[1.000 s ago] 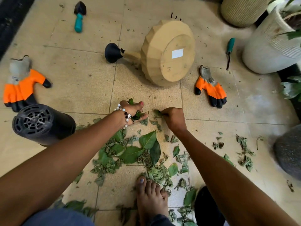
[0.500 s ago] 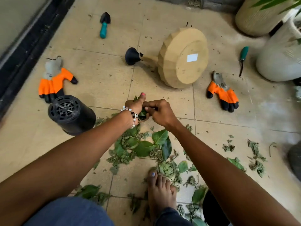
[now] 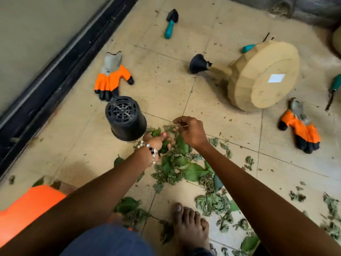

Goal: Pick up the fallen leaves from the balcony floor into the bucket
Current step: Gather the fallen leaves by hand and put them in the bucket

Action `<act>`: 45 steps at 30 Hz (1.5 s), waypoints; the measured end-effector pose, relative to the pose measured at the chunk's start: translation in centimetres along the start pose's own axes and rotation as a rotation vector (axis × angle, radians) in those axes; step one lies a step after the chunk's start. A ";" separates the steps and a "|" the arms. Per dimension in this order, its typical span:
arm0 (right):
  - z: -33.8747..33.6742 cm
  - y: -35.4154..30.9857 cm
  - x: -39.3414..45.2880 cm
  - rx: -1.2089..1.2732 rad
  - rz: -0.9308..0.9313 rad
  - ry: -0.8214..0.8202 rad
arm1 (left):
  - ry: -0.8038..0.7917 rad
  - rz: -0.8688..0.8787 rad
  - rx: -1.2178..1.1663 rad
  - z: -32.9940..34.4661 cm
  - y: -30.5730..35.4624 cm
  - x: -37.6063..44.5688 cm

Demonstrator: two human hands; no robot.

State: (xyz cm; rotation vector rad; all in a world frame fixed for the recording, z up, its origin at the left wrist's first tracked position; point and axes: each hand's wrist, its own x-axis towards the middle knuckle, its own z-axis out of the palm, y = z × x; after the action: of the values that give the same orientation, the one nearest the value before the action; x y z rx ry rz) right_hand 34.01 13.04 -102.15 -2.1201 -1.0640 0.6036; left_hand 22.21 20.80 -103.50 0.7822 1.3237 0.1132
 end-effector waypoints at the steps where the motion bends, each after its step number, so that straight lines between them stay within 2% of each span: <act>1: 0.6 -0.1 0.1 -0.067 -0.039 -0.065 | -0.041 -0.015 -0.053 -0.5 -0.5 -0.4; 5: 3.4 -0.6 0.7 -0.243 -0.184 -0.199 | -0.160 -0.038 -0.087 -2.0 -1.0 -1.7; 8: 5.5 -0.6 1.6 -0.363 -0.279 -0.286 | -0.124 -0.011 -0.024 -3.9 -0.5 -2.0; 11: 7.3 0.0 2.0 -0.588 -0.403 -0.365 | -0.120 -0.033 -0.016 -6.5 -0.2 -2.0; 14: 7.5 0.4 1.1 -0.644 -0.486 -0.341 | -0.105 0.005 -0.044 -8.4 0.0 -2.1; 18: 6.5 0.9 0.6 -0.707 -0.445 -0.324 | -0.080 0.066 -0.055 -8.6 -0.1 -1.4; 20: 5.6 0.5 0.7 -0.502 -0.360 -0.247 | -0.080 0.071 -0.066 -7.8 -0.3 -1.2; 23: 3.6 -1.8 0.1 0.271 0.013 -0.047 | -0.077 0.063 -0.082 -5.9 -0.4 -1.1; 24: 3.0 -2.7 -0.2 0.525 0.155 -0.031 | -0.076 0.062 -0.093 -5.2 -0.3 -1.2; 25: 2.7 -3.4 -0.6 0.707 0.254 -0.039 | -0.077 0.058 -0.110 -4.6 -0.3 -0.9; 26: 2.7 -3.9 -0.9 0.776 0.311 -0.054 | -0.089 0.043 -0.134 -3.9 -0.1 -0.8; 28: 2.5 -4.4 -1.7 0.636 0.292 -0.086 | -0.134 0.011 -0.197 -2.4 0.1 -0.4; 31: 1.8 -3.3 -2.3 0.233 0.062 -0.180 | -0.109 -0.032 -0.265 -0.9 0.2 0.2; 33: 0.4 -2.4 -2.1 0.249 0.053 -0.293 | -0.054 0.006 -0.253 -0.3 0.3 0.4; 35: -1.2 -1.7 -2.0 0.405 0.074 -0.320 | -0.035 0.030 -0.217 0.1 0.6 0.7; 37: -2.6 -1.1 -2.1 0.639 0.142 -0.177 | -0.045 0.059 -0.217 0.3 1.1 1.2; 38: -3.0 -0.7 -2.1 0.647 0.179 -0.071 | -0.059 0.066 -0.227 0.3 1.5 0.6; 40: -3.1 1.1 -1.8 0.364 0.246 0.077 | -0.077 0.046 -0.239 0.2 2.0 0.6; 42: -2.3 2.5 -2.0 -0.023 0.277 0.006 | -0.021 0.074 -0.201 -0.4 2.1 1.1; 45: 0.7 2.7 -3.2 -0.352 0.225 -0.155 | 0.028 0.111 -0.090 -0.8 1.7 1.8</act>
State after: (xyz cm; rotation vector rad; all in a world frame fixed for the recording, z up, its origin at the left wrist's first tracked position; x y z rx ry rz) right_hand 33.13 9.52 -104.34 -2.5583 -1.0870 0.7411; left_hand 22.56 23.36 -104.05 0.7799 1.2931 0.2709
